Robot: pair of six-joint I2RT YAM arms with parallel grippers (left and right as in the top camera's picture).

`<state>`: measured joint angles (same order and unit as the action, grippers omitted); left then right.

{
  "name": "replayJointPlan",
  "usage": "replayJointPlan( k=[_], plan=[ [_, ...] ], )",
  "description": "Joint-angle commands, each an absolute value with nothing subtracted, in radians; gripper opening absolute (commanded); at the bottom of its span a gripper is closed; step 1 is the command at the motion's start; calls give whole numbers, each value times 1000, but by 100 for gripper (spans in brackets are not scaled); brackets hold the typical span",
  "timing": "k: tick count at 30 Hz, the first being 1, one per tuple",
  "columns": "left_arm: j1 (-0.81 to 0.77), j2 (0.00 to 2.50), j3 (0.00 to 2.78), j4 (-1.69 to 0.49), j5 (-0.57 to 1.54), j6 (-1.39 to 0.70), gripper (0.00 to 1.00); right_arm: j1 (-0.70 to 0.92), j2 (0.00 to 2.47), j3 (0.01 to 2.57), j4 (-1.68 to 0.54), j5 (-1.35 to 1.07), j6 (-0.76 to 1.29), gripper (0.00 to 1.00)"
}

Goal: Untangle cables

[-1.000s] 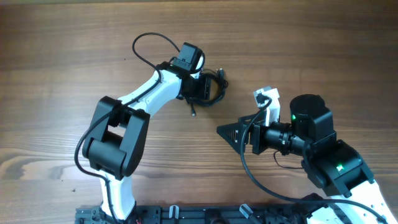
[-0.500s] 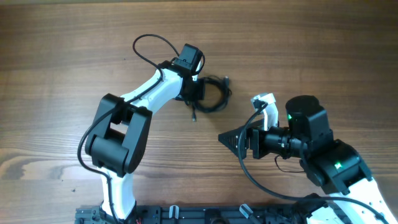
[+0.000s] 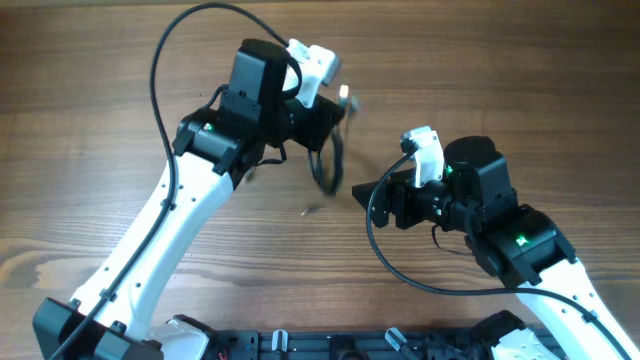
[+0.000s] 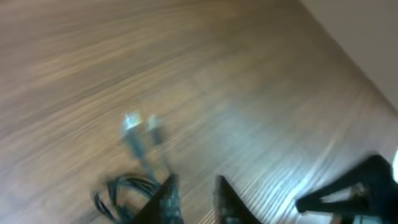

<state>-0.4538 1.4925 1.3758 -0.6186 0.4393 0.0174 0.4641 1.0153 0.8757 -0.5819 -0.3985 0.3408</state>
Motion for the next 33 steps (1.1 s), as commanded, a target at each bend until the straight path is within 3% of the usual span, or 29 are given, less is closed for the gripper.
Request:
replayJointPlan(
  k=[1, 5, 8, 11, 12, 13, 15, 17, 18, 19, 22, 25, 33],
  plan=[
    [-458, 1472, 1386, -622, 372, 27, 33, 468, 1017, 885, -576, -380, 310, 91],
    [-457, 1472, 1386, -731, -88, -142, 41, 468, 1020, 883, -596, -380, 313, 94],
    [-416, 1472, 1386, -833, -333, -368, 34, 468, 1083, 868, -656, -289, 317, 94],
    [-316, 1472, 1386, -885, -234, -461, 42, 468, 1213, 868, -718, -177, 220, 100],
    [-258, 1472, 1386, -910, -97, -461, 49, 468, 1295, 868, -727, -264, 15, 100],
    [-217, 1472, 1386, -923, 7, -460, 51, 468, 1347, 868, -712, -350, -55, 100],
    [-175, 1472, 1386, -934, 91, -449, 55, 474, 1455, 869, -625, -611, -128, 99],
    [-170, 1472, 1386, -933, 89, -405, 61, 516, 1518, 869, -527, -723, -134, 99],
    [-170, 1472, 1386, -933, 88, -396, 63, 546, 1534, 869, -498, -734, -163, 93],
    [-170, 1472, 1386, -934, 89, -396, 65, 577, 1546, 869, -471, -705, -185, 86],
    [-170, 1472, 1386, -937, 89, -396, 67, 638, 1603, 869, -408, -431, -181, 89],
    [-170, 1472, 1386, -936, 89, -396, 68, 638, 1661, 869, -303, -208, -49, 73],
    [-186, 1472, 1385, -937, 89, -366, 71, 638, 1730, 869, -229, -210, -49, 73]
  ],
)
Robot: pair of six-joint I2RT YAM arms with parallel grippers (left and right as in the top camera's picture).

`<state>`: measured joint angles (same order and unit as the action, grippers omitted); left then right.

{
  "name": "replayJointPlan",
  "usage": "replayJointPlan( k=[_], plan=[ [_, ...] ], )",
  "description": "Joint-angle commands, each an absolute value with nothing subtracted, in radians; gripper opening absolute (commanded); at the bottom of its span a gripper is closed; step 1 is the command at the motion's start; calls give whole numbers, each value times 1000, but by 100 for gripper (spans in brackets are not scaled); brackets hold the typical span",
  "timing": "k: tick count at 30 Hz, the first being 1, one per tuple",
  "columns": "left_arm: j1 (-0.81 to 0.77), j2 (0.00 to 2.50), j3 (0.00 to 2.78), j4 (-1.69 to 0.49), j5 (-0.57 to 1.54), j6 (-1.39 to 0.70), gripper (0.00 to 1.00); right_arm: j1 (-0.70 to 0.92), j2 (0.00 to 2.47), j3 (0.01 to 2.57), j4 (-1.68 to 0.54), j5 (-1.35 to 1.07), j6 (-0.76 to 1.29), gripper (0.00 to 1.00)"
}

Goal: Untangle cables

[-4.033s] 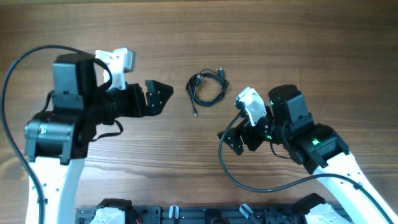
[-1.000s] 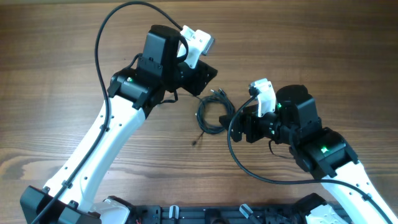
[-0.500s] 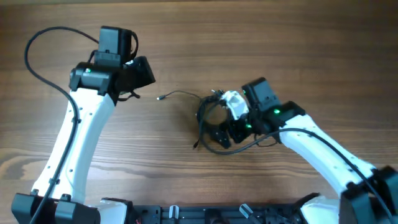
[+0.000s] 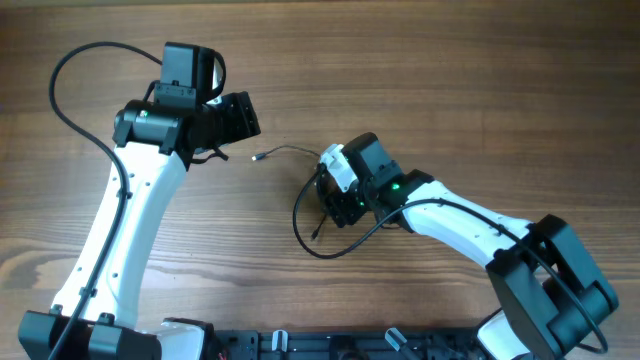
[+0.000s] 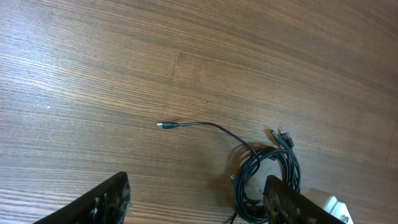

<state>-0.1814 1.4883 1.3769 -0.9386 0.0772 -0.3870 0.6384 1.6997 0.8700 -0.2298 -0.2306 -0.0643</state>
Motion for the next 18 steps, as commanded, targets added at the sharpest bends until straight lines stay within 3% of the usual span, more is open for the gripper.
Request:
replayJointPlan(
  k=[1, 6, 7, 10, 11, 14, 18],
  plan=[
    [-186, 1472, 1385, -937, 89, -366, 71, 638, 1739, 868, -233, -211, -49, 73],
    [-186, 1473, 1385, -933, 89, -366, 71, 642, 1795, 868, -245, -249, -42, 72],
    [-186, 1473, 1385, -933, 89, -366, 71, 642, 1801, 868, -247, -248, -41, 67],
    [-186, 1474, 1384, -934, 90, -366, 71, 642, 1801, 868, -243, -259, 10, 28],
    [-186, 1474, 1382, -933, 90, -366, 71, 642, 1801, 869, -237, -282, 30, 21],
    [-186, 1475, 1373, -937, 89, -366, 72, 642, 1770, 882, -238, -371, 108, 4],
    [-186, 1475, 1372, -943, 90, -366, 73, 641, 1605, 987, -344, -389, 76, 4]
  ],
)
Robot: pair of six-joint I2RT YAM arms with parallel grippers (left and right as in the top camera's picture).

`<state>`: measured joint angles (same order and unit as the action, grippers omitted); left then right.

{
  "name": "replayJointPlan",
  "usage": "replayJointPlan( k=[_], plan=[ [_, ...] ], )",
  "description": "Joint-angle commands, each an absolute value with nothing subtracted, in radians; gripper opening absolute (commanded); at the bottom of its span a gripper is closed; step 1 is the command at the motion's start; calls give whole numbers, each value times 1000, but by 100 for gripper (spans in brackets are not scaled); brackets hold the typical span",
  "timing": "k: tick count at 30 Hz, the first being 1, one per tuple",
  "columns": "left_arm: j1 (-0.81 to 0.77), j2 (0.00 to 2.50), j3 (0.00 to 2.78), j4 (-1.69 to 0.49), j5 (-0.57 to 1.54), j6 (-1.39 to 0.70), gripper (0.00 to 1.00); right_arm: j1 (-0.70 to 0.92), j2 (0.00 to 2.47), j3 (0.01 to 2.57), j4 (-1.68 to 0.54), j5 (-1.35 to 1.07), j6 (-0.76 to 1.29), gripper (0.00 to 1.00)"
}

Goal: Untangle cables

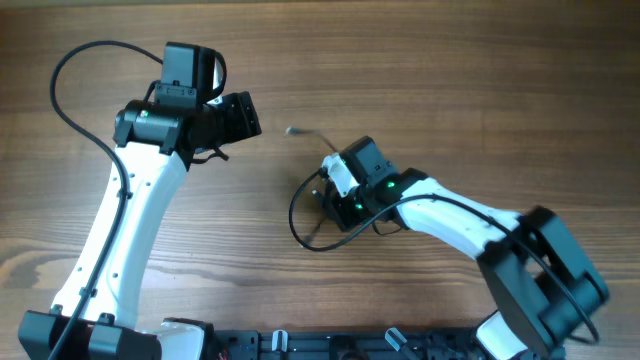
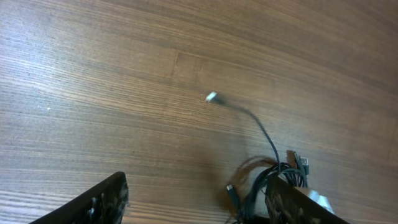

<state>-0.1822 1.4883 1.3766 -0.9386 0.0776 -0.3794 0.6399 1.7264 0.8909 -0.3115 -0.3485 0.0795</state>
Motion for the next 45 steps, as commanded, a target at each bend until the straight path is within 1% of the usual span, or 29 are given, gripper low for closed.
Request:
replayJointPlan(
  k=[1, 3, 5, 6, 7, 9, 11, 13, 17, 19, 21, 23, 25, 26, 27, 28, 29, 30, 31, 32, 33, 34, 37, 40, 41, 42, 43, 45],
  plan=[
    [-186, 1475, 1372, -948, 90, -366, 73, 641, 1536, 1048, -384, -382, 62, 4],
    [-186, 1475, 1372, -963, 110, -366, 74, 640, 1426, 1140, -414, -372, 29, 4],
    [-186, 1475, 1372, -971, 257, -366, 74, 640, 1349, 1177, -414, -307, -3, 4],
    [-186, 1475, 1372, -970, 359, -366, 73, 640, 1316, 1177, -421, -201, 0, 4],
    [-186, 1475, 1372, -963, 458, -340, 73, 640, 1306, 1177, -434, -156, 0, 4],
    [-186, 1475, 1372, -928, 615, -256, 73, 640, 1302, 1177, -466, -157, -3, 4],
    [-186, 1475, 1372, -856, 639, -238, 74, 640, 1303, 1177, -471, -183, -28, 4],
    [-186, 1475, 1372, -819, 639, -239, 83, 640, 1302, 1177, -470, -236, -39, 4],
    [-186, 1475, 1372, -731, 639, -239, 86, 640, 1258, 1178, -467, -311, -96, 4],
    [-186, 1475, 1372, -709, 639, -239, 90, 640, 1234, 1178, -462, -391, -131, 4],
    [-186, 1475, 1372, -699, 639, -239, 94, 640, 1213, 1178, -456, -422, -131, 4],
    [-186, 1475, 1372, -690, 639, -239, 95, 640, 1191, 1178, -456, -434, -129, 4],
    [-186, 1475, 1372, -669, 638, -290, 82, 640, 1171, 1178, -441, -445, -128, 4],
    [-186, 1475, 1372, -669, 639, -320, 73, 640, 1164, 1178, -424, -418, -109, 4],
    [-189, 1475, 1372, -674, 640, -330, 60, 640, 1155, 1178, -401, -333, -73, 4],
    [-198, 1475, 1372, -690, 639, -330, 57, 640, 1145, 1178, -382, -275, -71, 4],
    [-218, 1475, 1372, -709, 640, -329, 59, 640, 1135, 1178, -356, -253, -69, 4],
    [-238, 1475, 1372, -715, 640, -329, 64, 640, 1132, 1178, -333, -254, -53, 4],
    [-272, 1475, 1372, -712, 639, -329, 75, 640, 1131, 1178, -312, -254, -38, 4],
    [-304, 1475, 1372, -704, 639, -330, 81, 640, 1131, 1178, -303, -253, -23, 4],
    [-333, 1475, 1372, -701, 639, -329, 84, 640, 1131, 1178, -299, -246, -23, 4],
    [-364, 1475, 1372, -703, 639, -329, 82, 640, 1131, 1178, -300, -208, -14, 4],
    [-418, 1475, 1372, -702, 632, -321, 70, 640, 1128, 1178, -299, -130, 26, 4],
    [-436, 1475, 1372, -704, 564, -322, 66, 640, 1123, 1178, -298, -74, 84, 4],
    [-436, 1475, 1372, -707, 543, -322, 68, 640, 1116, 1178, -298, -73, 89, 4],
    [-436, 1476, 1372, -717, 440, -322, 68, 640, 1094, 1178, -291, -73, 93, 4],
    [-436, 1477, 1371, -730, 327, -322, 66, 640, 1066, 1178, -277, -72, 94, 4],
    [-435, 1493, 1356, -757, 83, -322, 64, 640, 996, 1178, -245, -52, 98, 4]
  ],
)
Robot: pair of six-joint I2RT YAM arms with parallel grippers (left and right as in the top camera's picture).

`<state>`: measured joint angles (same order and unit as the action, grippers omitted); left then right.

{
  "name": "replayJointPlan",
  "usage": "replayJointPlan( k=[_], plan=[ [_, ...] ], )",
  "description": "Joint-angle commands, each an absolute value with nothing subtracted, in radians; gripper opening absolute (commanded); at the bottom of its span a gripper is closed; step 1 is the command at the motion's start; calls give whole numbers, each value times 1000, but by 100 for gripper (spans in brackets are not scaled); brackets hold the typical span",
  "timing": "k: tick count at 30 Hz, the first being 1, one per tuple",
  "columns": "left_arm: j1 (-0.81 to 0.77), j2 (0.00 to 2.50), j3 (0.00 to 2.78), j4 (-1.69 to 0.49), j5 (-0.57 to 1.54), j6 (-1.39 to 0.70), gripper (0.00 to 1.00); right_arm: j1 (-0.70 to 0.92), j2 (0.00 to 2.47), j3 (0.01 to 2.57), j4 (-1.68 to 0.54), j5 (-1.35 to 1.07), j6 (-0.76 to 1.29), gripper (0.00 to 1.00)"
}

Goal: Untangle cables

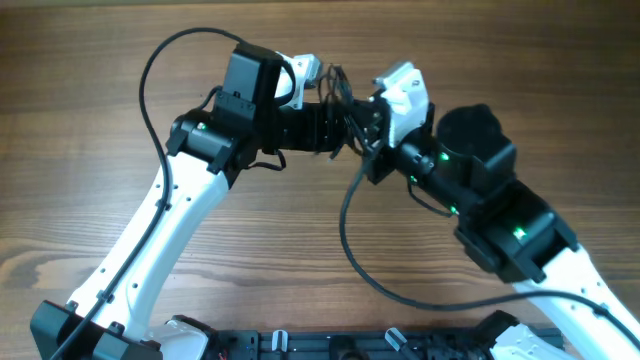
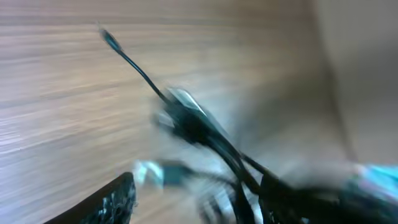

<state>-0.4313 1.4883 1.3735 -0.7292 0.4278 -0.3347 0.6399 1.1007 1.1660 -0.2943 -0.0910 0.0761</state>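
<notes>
The black cable bundle [image 1: 342, 98] hangs in the air at the top centre, between the two arms. My right gripper [image 1: 372, 128] reaches in from the right and appears shut on the bundle. My left gripper [image 1: 336, 130] comes in from the left, its open jaws set around the strands. In the left wrist view the cables [image 2: 199, 127] are a motion-blurred mass. One loose plug end [image 2: 107, 36] sticks up to the left. The left gripper [image 2: 196, 196] shows wide-apart fingers [image 2: 118, 200] with the strands running between them.
Bare wooden tabletop [image 1: 520, 60] lies all around. The right arm's own black lead [image 1: 350, 240] loops low across the middle. The left arm's lead [image 1: 150, 80] arcs at the upper left. The arm bases sit at the bottom edge [image 1: 330, 345].
The bundle was on the table under my right gripper; now it is lifted to the top centre. My left arm has moved from the upper left to the bundle, jaws still open.
At first my left gripper was by the raised bundle, with the right gripper facing it. Then the bundle lay on the table under my right gripper, the left arm away and open. A loose end then pointed upward. Now both grippers meet at the lifted bundle.
</notes>
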Motion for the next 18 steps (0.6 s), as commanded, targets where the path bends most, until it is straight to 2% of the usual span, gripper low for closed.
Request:
replayJointPlan(
  k=[1, 4, 6, 7, 9, 10, 11, 13, 14, 15, 18],
  plan=[
    [-434, 1510, 1347, -764, 3, -323, 63, 640, 958, 1178, -239, -35, 98, 4],
    [-433, 1586, 1340, -783, -109, -322, 60, 640, 856, 1178, -253, 34, 92, 4],
    [-425, 1627, 1340, -809, -174, -323, 54, 640, 804, 1178, -297, 155, 78, 4],
    [-416, 1639, 1340, -828, -199, -322, 52, 640, 789, 1178, -324, 237, 78, 5],
    [-368, 1650, 1340, -873, -226, -327, 43, 640, 772, 1178, -436, 566, 78, 7],
    [-344, 1649, 1340, -886, -225, -357, 44, 640, 775, 1178, -475, 641, 79, 11],
    [-303, 1643, 1340, -900, -154, -377, 47, 640, 789, 1178, -548, 657, 83, 24],
    [-261, 1642, 1340, -889, 154, -274, 49, 640, 830, 1178, -617, 479, 82, 55],
    [-249, 1642, 1340, -879, 386, -162, 49, 640, 873, 1178, -649, 347, 81, 69],
    [-245, 1641, 1341, -878, 577, -51, 50, 640, 904, 1178, -666, 282, 81, 74],
    [-242, 1607, 1343, -871, 917, 107, 53, 640, 1055, 1178, -731, 149, 80, 85]
  ],
)
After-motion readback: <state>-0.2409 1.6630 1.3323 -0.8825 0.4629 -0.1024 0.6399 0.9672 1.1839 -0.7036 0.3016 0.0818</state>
